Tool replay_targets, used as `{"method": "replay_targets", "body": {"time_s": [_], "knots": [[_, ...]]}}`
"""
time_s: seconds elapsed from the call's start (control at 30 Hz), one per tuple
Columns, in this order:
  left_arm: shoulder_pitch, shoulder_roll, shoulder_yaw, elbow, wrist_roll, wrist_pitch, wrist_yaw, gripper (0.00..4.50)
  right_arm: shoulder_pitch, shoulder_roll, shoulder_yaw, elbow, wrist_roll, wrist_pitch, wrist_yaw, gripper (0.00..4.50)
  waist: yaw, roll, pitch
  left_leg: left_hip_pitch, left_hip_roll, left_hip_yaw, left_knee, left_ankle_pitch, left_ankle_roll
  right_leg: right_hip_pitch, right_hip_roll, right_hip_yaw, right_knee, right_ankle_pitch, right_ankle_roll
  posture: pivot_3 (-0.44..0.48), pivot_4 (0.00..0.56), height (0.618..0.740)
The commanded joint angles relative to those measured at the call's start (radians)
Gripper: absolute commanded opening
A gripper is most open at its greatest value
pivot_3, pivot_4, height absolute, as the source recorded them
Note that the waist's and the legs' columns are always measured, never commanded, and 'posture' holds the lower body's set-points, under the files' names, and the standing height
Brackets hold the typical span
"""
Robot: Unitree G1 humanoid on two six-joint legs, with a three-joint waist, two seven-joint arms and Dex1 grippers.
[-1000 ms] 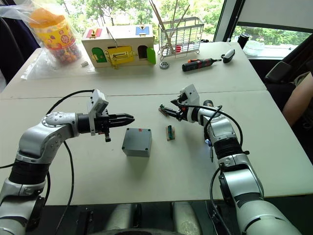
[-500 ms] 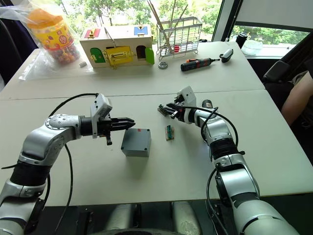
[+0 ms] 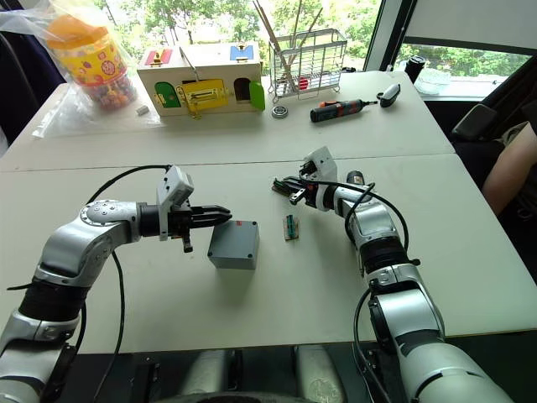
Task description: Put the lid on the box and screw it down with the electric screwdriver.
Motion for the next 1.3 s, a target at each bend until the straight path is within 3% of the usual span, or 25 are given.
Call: {"method": "replay_targets", "body": {"time_s": [0.03,0.13,0.23,0.37,0.5,0.67,1.3], "knots": [[-0.011,-0.004,0.024,-0.005,-0.013,-0.021,-0.005,0.45,-0.022,-0.004,-0.044,-0.082,0.032,0.002,-0.007,0.08,0.000,0.000,0.000,0.000,0.000,0.000,0.000,0.000,0.000,0.000,0.000,0.000,0.000,0.000,0.000,0.000,0.150,0.736],[-0.013,-0.008,0.043,-0.018,-0.039,-0.001,-0.003,0.45,-0.001,-0.019,-0.050,-0.167,0.040,0.028,0.001,0.08,0.001,0.000,0.000,0.000,0.000,0.000,0.000,0.000,0.000,0.000,0.000,0.000,0.000,0.000,0.000,0.000,0.150,0.736],[-0.002,0.014,0.087,-0.066,-0.095,0.049,-0.011,0.45,0.059,-0.038,-0.054,-0.356,0.085,0.120,0.014,0.08,0.000,0.000,0.000,0.000,0.001,0.000,0.000,0.000,0.000,0.000,0.000,0.000,0.000,0.000,0.000,0.000,0.150,0.736],[0.040,0.092,0.108,-0.143,-0.139,0.095,-0.051,0.45,0.203,-0.082,-0.023,-0.681,0.199,0.290,0.061,0.08,0.002,0.000,0.000,0.000,0.001,-0.001,-0.001,0.000,0.001,0.000,0.000,0.000,0.001,0.000,0.000,0.000,0.150,0.736],[0.078,0.161,0.098,-0.188,-0.154,0.103,-0.098,0.45,0.295,-0.092,0.013,-0.835,0.255,0.394,0.050,0.08,0.002,0.000,0.000,0.000,0.001,-0.001,-0.001,-0.003,0.005,0.000,0.000,0.000,0.000,0.000,0.000,0.000,0.150,0.736],[0.101,0.216,0.072,-0.162,-0.116,0.055,-0.148,0.45,0.344,-0.071,0.048,-0.881,0.267,0.430,0.014,0.08,0.010,0.000,0.000,0.001,0.000,-0.001,-0.001,-0.002,0.004,0.001,0.001,0.000,0.000,0.000,0.000,0.000,0.150,0.736],[0.069,0.167,0.043,-0.115,-0.083,0.031,-0.118,0.45,0.359,-0.078,0.053,-0.863,0.279,0.430,-0.018,0.08,0.026,0.000,0.000,0.001,-0.001,-0.001,-0.001,-0.002,0.004,0.001,0.001,0.000,0.000,0.000,0.000,0.000,0.150,0.736]]}}
